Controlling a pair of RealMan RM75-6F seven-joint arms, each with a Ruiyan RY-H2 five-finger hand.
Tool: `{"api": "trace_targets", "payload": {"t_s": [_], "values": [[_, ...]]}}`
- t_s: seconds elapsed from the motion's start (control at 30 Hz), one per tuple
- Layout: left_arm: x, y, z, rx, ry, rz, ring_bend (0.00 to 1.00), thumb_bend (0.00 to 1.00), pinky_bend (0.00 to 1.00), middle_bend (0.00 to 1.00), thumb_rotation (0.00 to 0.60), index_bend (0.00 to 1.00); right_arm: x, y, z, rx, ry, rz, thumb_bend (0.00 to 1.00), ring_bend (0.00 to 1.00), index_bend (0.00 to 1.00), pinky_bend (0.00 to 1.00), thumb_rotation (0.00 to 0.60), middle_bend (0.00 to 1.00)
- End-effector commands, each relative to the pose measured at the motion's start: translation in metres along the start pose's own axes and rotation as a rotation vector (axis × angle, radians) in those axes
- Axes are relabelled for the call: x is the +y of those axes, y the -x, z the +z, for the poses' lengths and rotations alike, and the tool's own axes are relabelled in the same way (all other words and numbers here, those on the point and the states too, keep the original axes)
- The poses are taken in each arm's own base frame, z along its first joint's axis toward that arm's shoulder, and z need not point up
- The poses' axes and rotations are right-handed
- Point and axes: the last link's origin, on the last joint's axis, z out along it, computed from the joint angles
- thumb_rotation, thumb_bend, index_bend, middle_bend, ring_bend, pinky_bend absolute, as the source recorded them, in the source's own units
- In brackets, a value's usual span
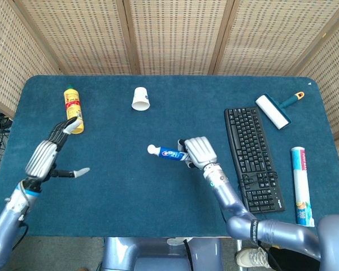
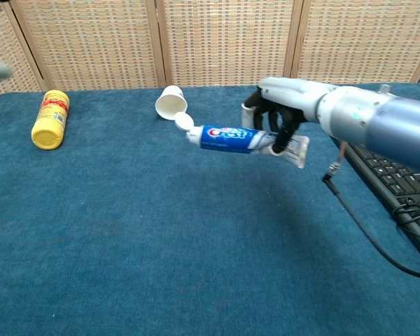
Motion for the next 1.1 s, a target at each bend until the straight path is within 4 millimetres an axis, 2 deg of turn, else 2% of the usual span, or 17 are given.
{"api": "trace_targets", "payload": {"t_s": [0.03, 0.23, 0.6, 0.8, 1.1], "values": [[0.019, 0.029, 0.044, 0.005, 0.078, -0.139, 0.00, 0.00, 0.00, 0.00, 0.327, 0.00, -0.020, -0.003, 0.011, -0.005, -0.019, 0.056, 0.81, 0.62, 0.69, 0.69, 0.600, 0.68], [0.034, 0.055, 0.068, -0.009, 0.103, -0.217, 0.00, 0.00, 0.00, 0.00, 0.315, 0.00, -0.029, -0.006, 0.018, -0.008, -0.028, 0.068, 0.81, 0.62, 0.69, 0.69, 0.600, 0.68], [0.055, 0.092, 0.098, -0.070, 0.047, -0.344, 0.00, 0.00, 0.00, 0.00, 0.315, 0.00, -0.046, -0.013, 0.025, -0.001, -0.046, 0.126, 0.81, 0.62, 0.70, 0.69, 0.600, 0.69], [0.066, 0.113, 0.110, -0.092, 0.039, -0.380, 0.00, 0.00, 0.00, 0.00, 0.315, 0.00, -0.048, -0.014, 0.024, -0.004, -0.043, 0.138, 0.81, 0.62, 0.70, 0.69, 0.600, 0.69], [0.075, 0.129, 0.124, -0.089, 0.049, -0.389, 0.00, 0.00, 0.00, 0.00, 0.315, 0.00, -0.055, -0.019, 0.016, 0.004, -0.066, 0.144, 0.81, 0.62, 0.70, 0.69, 0.600, 0.69]]}}
